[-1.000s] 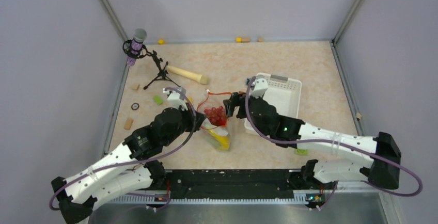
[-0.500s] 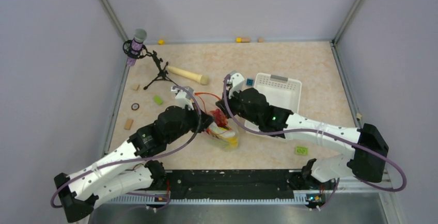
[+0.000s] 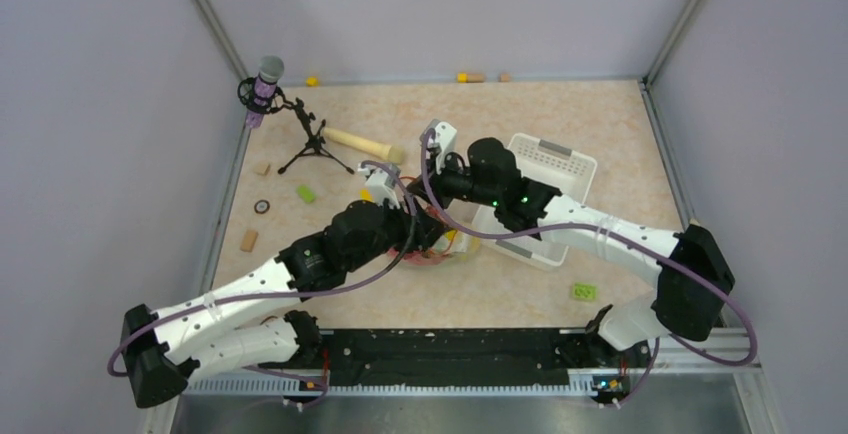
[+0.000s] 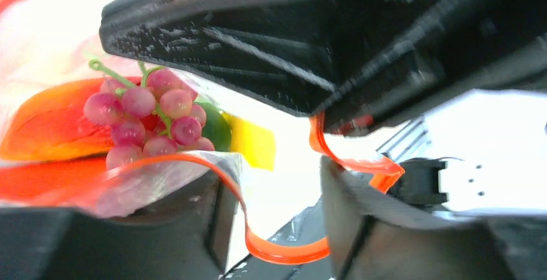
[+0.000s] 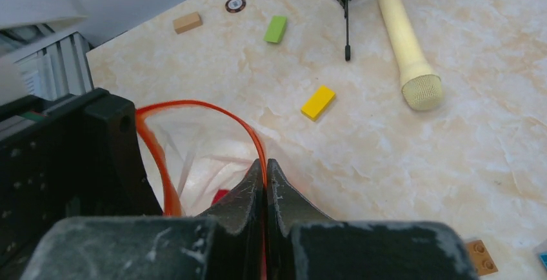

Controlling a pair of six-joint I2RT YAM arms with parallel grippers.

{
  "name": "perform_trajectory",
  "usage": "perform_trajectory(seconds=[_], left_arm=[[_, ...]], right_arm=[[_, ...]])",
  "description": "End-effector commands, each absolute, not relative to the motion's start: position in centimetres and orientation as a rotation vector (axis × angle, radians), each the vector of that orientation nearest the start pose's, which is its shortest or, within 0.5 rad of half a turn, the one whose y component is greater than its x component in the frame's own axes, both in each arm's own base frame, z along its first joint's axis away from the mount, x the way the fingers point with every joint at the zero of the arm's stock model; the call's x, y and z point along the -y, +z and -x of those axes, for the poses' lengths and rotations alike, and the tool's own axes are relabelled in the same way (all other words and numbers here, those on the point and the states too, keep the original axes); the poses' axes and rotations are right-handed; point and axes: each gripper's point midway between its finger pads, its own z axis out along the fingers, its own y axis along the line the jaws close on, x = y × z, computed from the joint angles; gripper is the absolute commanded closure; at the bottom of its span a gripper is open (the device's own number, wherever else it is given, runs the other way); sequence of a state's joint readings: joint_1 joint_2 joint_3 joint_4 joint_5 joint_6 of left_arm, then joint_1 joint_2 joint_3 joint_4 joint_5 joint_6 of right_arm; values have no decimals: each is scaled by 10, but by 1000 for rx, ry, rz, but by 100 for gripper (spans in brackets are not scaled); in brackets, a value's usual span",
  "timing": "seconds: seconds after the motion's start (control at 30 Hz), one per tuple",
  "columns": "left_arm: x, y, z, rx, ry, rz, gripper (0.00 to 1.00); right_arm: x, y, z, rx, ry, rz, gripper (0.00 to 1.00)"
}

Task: Place the food in the zip-top bag and seal the zipper
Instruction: Adjust the zipper food storage bag at the center of the board.

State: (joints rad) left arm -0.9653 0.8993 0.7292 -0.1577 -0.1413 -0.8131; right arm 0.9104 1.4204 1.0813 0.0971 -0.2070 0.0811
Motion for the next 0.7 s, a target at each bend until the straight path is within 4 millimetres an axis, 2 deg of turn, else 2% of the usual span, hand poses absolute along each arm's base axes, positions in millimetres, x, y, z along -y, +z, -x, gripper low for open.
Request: perform_trajectory(seconds=[0.0, 0.17, 0.27, 0.33, 0.43, 0.53, 0.67], left_arm=[[283, 265, -201, -1927, -1012, -6, 37], [270, 259, -194, -1948, -902, -96, 5], [260, 268, -185, -1945, -881, -168, 4], [245, 277, -183, -1925, -849, -158, 3], [208, 283, -190, -1894, -737, -39, 3], [162, 273, -200, -1872, -581, 177, 3], [112, 255, -201, -1872, -393, 397, 3]], right_arm=[[-389, 268, -256, -1536, 995, 958, 100], [-378, 252, -261, -1526, 1029, 984, 100], [-375, 247, -263, -1527, 1016, 1000, 100], [-372, 247, -265, -1529, 1007, 998, 100], [-367, 246, -269, -1536, 1000, 988, 100], [-361, 245, -275, -1539, 999, 975, 100], [-360, 246, -277, -1544, 1012, 968, 100]])
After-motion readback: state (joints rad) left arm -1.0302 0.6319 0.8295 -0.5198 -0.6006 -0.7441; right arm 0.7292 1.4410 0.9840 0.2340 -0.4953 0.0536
